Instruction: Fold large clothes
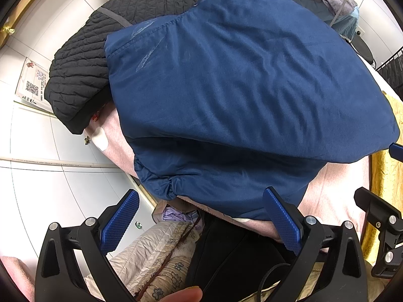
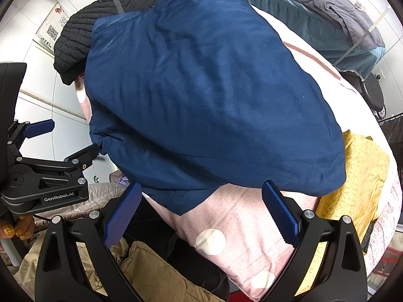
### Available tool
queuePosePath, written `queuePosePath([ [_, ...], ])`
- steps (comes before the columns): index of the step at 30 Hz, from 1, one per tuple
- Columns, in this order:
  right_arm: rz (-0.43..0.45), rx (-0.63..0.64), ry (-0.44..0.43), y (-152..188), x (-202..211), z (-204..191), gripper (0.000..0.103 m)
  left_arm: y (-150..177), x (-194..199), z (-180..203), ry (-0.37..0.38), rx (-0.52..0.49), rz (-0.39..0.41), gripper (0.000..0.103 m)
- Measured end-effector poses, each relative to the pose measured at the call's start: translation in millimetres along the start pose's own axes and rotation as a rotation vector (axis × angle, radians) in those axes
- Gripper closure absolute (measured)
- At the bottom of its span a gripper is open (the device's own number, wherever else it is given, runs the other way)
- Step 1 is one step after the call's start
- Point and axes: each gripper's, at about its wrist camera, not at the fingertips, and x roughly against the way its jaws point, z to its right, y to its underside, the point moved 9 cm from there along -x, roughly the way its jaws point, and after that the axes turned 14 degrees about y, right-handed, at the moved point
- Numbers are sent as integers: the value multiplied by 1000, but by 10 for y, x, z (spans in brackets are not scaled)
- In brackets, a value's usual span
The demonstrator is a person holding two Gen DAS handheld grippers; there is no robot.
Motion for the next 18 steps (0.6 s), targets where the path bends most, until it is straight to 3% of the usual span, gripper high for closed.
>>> queuePosePath([
  [18,-5,2,-3,11,-34,-7,8,16,-52,29,4,0,-17,6],
])
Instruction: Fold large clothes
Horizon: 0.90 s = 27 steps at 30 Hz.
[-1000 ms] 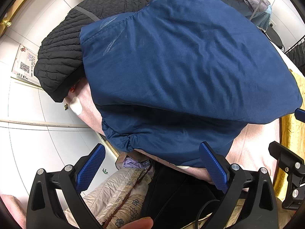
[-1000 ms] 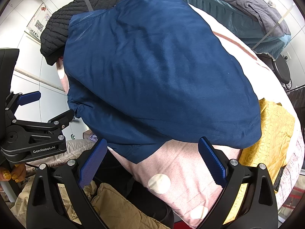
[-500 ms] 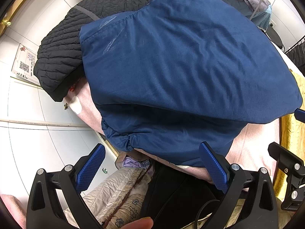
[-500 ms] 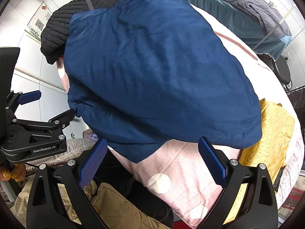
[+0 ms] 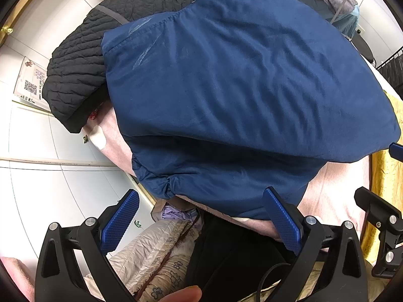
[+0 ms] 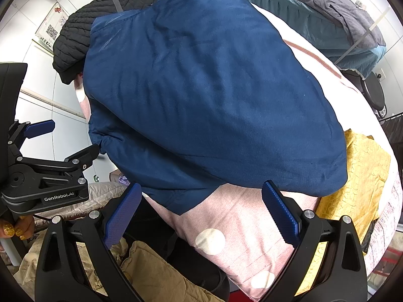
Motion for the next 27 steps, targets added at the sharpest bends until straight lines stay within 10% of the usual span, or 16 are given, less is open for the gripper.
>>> queuePosePath([
  [14,103,63,-75,-315,44,-8,8,110,-246,-66,67,56,-121,6],
  [27,444,202,-63,-2586,281,-167,8,340,-151,-1132,46,391,-70,7],
])
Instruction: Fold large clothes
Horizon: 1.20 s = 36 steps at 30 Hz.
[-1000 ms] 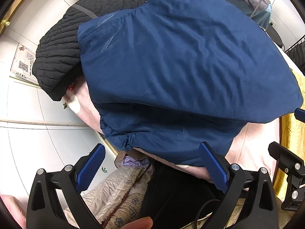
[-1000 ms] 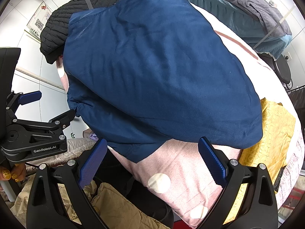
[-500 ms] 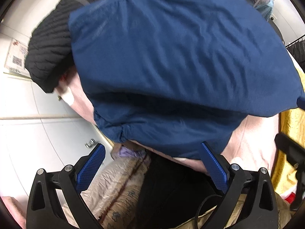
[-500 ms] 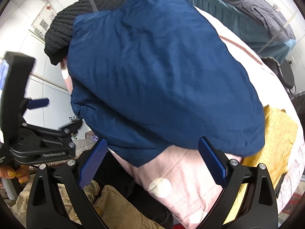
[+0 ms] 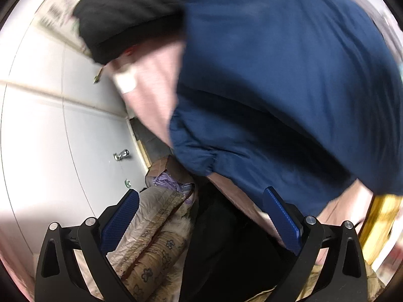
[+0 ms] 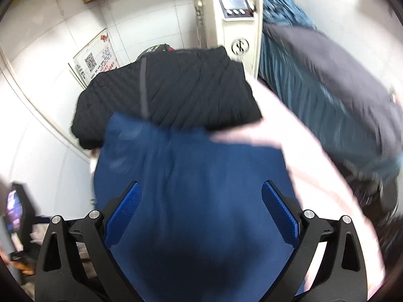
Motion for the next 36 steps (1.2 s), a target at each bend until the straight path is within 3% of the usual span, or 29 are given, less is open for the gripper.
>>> queuePosePath([
  [2,-25,7,16,-233,-290,16,8,-14,52,-192,5,70,23,6],
  [5,-167,25,2,-270,-791,-64,8,-9,83,-360,46,138,36,6],
  [8,-299,105,-23,37,-1078,-299,8,-39,75,-450,88,179,37,7],
  [10,-325,186,-37,354,-1042,-424,10,-91,64,-427,118,171,39,6],
  [12,-346,241,-66,603,-940,-510,39,-169,55,-381,123,154,44,7],
  [13,-366,239,-88,752,-848,-511,45,-236,49,-329,135,137,45,7],
  [15,-404,219,-137,1060,-594,-475,71,-408,65,-193,161,96,54,7],
  [18,-438,115,-215,1409,-164,-402,83,-668,144,9,209,37,83,7],
  [23,-524,-23,-339,2292,466,-590,87,-1011,313,282,292,-24,127,7],
  [25,-557,-58,-362,2695,643,-770,87,-1027,283,413,315,-71,70,7],
  [28,-649,-161,-399,3206,709,-1006,87,-883,123,578,300,-157,-21,7],
  [31,-676,-72,-319,3546,698,-1230,87,-616,-3,630,241,-224,-37,7],
  [34,-681,-33,-295,3696,652,-1342,83,-351,-53,556,215,-217,-18,6],
  [36,-673,-49,-289,3732,581,-1328,73,-199,-125,457,207,-165,-35,6],
])
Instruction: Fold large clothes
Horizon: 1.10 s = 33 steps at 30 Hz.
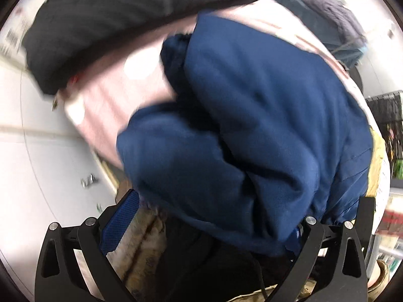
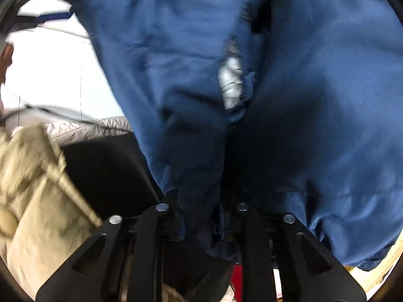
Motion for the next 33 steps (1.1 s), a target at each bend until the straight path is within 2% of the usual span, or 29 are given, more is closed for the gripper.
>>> queuePosePath([
  [2,23,19,11,-25,36,8,66,229,-20,-167,13,100,-12,6],
  [4,86,60,4,-14,239,-44,58,400,-9,-303,19,178,2,7],
  [5,114,72,1,14,333,-46,51,463,30,-358,10,200,18,7],
  [6,149,86,-3,20,467,-73,42,532,88,-414,-4,222,43,7],
  [9,271,161,-9,-4,934,-198,29,610,279,-534,-16,285,121,6],
  [11,336,214,30,-51,1170,-256,28,564,451,-586,-1,325,194,7],
  [14,400,246,70,-162,1384,-359,27,346,705,-569,29,310,279,7],
  [16,429,223,73,-195,1497,-375,27,132,826,-486,38,275,321,6],
  [20,421,140,59,-178,1529,5,24,-235,1039,-235,68,181,394,6],
  [22,449,106,59,-211,1696,152,24,-426,920,-95,90,106,356,6],
  [25,499,36,61,-314,1847,335,24,-519,411,74,165,10,176,7],
  [27,550,-32,50,-388,2053,519,24,-476,197,209,170,-65,170,9],
  [29,595,-104,17,-580,2261,618,24,-302,45,440,146,-205,134,24],
  [30,615,-140,-8,-709,2365,680,24,-169,-62,519,119,-263,105,39],
  [31,628,-163,-25,-857,2439,726,24,-56,-160,547,94,-291,87,49],
  [32,633,-169,-31,-984,2463,712,24,63,-268,553,85,-293,69,52],
  [33,633,-158,-36,-1163,2491,669,24,182,-368,535,90,-276,47,61],
])
